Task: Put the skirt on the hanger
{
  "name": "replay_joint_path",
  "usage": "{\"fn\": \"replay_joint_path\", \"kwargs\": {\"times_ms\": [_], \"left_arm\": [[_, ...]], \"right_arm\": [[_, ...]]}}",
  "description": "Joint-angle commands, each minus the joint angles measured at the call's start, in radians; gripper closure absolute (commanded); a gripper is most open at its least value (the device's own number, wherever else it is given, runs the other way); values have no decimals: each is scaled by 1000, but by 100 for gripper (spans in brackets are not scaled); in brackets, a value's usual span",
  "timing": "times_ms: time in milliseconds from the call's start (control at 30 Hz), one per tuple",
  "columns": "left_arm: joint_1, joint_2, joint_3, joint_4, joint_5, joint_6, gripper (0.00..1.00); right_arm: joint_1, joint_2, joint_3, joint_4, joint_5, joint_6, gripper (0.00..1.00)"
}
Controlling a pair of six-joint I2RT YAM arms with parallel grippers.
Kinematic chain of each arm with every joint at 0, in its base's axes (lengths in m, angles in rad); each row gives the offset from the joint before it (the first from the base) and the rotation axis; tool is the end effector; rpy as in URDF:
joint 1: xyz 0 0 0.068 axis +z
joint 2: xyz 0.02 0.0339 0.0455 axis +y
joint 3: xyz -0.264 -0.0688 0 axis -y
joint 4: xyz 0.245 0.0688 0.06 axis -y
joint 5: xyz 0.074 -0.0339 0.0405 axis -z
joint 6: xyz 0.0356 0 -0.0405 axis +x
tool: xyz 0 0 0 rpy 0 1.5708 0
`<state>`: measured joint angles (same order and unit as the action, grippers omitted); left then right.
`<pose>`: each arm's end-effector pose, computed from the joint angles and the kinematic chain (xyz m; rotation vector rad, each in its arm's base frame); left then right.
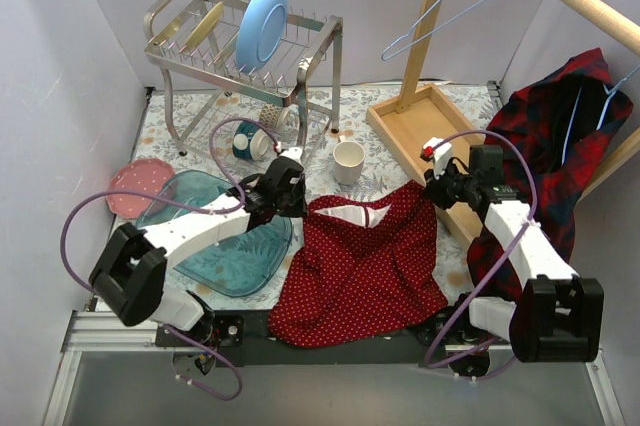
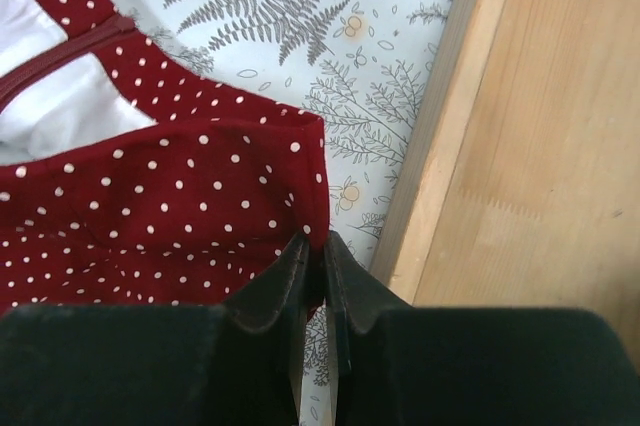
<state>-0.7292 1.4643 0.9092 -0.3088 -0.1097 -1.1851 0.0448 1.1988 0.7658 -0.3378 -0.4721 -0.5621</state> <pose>0.2284 -0.1989 0.2147 -0.6296 2.4844 -0.6919 0.2465 0.0273 0.2375 -0.8881 2.0728 0.2791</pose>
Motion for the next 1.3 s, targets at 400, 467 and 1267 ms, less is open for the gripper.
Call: {"fn": "replay_joint_path", "kwargs": {"times_ms": [400, 467, 1267], "left_arm": [[94, -266, 3, -119, -189, 62, 100], [97, -283, 13, -128, -196, 67, 100], [108, -326, -27, -141, -87, 27, 53]], "right_arm": [[-65, -268, -11, 45, -30, 27, 83], [-71, -309, 3, 37, -31, 31, 84], [82, 391, 349, -109, -208, 54, 44]]}}
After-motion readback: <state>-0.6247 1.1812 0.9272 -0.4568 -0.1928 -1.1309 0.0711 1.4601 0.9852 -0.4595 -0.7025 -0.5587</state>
